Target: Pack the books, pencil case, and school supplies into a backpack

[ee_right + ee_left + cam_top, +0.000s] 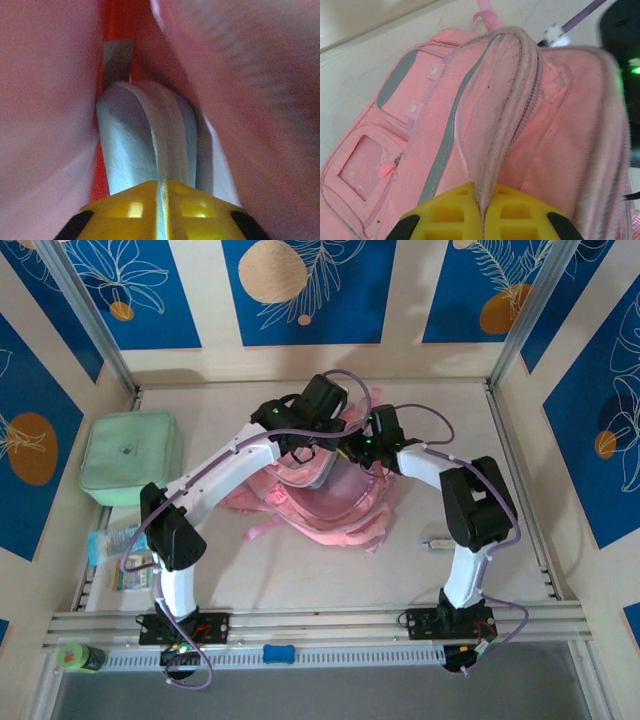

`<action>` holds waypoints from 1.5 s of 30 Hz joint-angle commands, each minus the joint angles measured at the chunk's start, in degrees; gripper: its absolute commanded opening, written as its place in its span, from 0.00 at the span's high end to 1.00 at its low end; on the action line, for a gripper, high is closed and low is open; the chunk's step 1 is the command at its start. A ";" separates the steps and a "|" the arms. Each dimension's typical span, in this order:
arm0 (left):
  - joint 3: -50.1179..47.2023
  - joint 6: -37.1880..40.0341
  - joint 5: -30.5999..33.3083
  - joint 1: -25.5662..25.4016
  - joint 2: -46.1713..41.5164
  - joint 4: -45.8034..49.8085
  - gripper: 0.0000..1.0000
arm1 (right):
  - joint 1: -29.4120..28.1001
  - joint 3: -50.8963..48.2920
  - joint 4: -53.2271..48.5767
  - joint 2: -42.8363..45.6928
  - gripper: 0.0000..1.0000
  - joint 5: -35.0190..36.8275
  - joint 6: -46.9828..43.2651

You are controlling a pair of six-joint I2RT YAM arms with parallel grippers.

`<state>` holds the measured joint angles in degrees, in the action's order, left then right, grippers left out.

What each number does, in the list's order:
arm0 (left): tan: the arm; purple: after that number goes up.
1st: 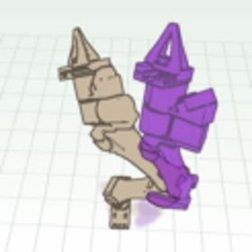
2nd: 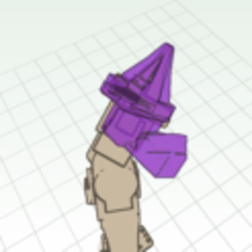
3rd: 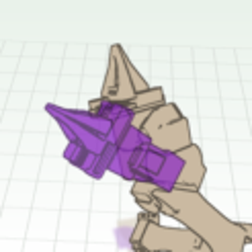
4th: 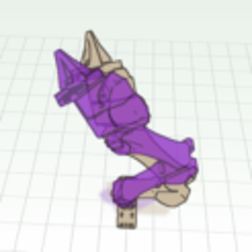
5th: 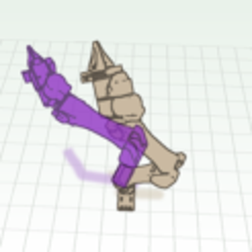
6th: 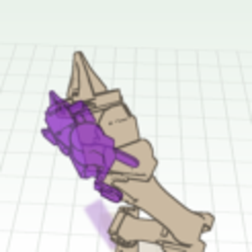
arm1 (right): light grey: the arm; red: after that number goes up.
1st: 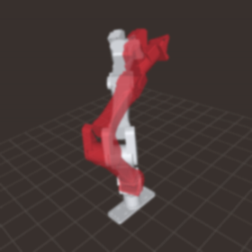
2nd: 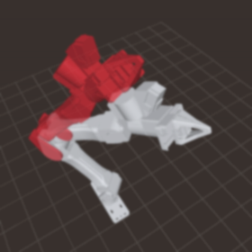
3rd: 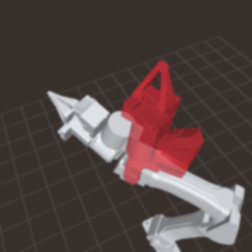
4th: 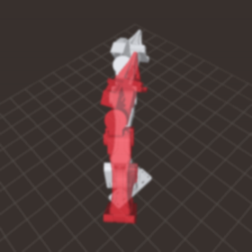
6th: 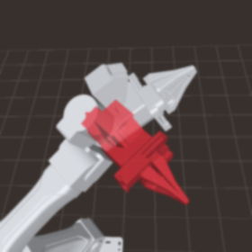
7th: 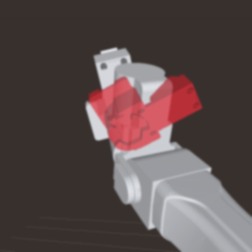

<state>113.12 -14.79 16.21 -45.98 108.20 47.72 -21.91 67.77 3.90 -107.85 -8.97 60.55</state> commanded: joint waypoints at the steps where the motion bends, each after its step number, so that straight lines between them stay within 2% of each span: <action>1: 2.10 -1.78 -0.61 0.43 -1.94 -6.86 1.00 | -1.75 2.10 0.23 -2.27 0.90 -0.04 0.28; 4: 1.93 -1.76 -0.41 0.49 -1.86 -6.38 1.00 | -1.74 0.13 2.42 -0.26 0.91 -1.75 -0.77; 8: -0.89 -2.35 -1.20 0.76 -2.27 -6.74 0.99 | 1.17 -5.97 -1.44 8.45 0.86 -1.53 -3.95; 11: -4.31 -4.01 -5.12 0.79 -2.64 -8.77 0.94 | 5.05 -9.76 -8.70 15.61 0.84 -1.83 -7.19; 13: -6.63 -5.75 -8.34 0.80 -2.95 -10.00 0.88 | 7.76 -12.38 -13.23 20.56 0.82 -1.54 -8.79; 17: -11.67 -9.96 -16.02 0.79 -6.38 -11.98 0.68 | 12.30 -14.93 -22.79 29.73 0.80 -2.45 -14.13; 19: -19.23 -12.03 -17.74 0.87 -10.99 -16.61 0.60 | 12.75 -15.59 -27.34 33.88 0.76 -1.53 -16.38; 21: -27.48 -14.79 -16.96 1.49 -16.27 -21.07 0.53 | 12.59 -16.43 -29.50 36.93 0.71 -3.66 -18.86; 26: -43.06 -21.93 -16.76 6.93 -24.86 -26.84 0.47 | 5.71 -16.53 -35.53 38.16 0.64 -4.50 -19.31; 32: -57.40 -31.54 -17.39 15.81 -28.80 -35.35 0.44 | -6.29 -20.30 -30.35 35.50 0.60 -3.08 -13.26; 37: -59.53 -35.70 -18.83 21.10 -24.63 -38.12 0.45 | -12.01 -22.59 -26.15 33.79 0.59 0.15 -10.30; 41: -61.26 -38.24 -19.02 21.80 -21.86 -44.35 0.49 | -12.79 -24.37 -25.29 32.80 0.59 0.66 -8.84; 45: -60.99 -40.63 -19.89 21.72 -18.21 -46.00 0.53 | -12.98 -26.17 -23.02 32.98 0.59 0.30 -8.11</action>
<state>52.53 -52.10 -1.96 -24.53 87.99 5.85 -34.52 42.85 -21.06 -74.81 -9.13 50.85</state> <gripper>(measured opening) 0.478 0.411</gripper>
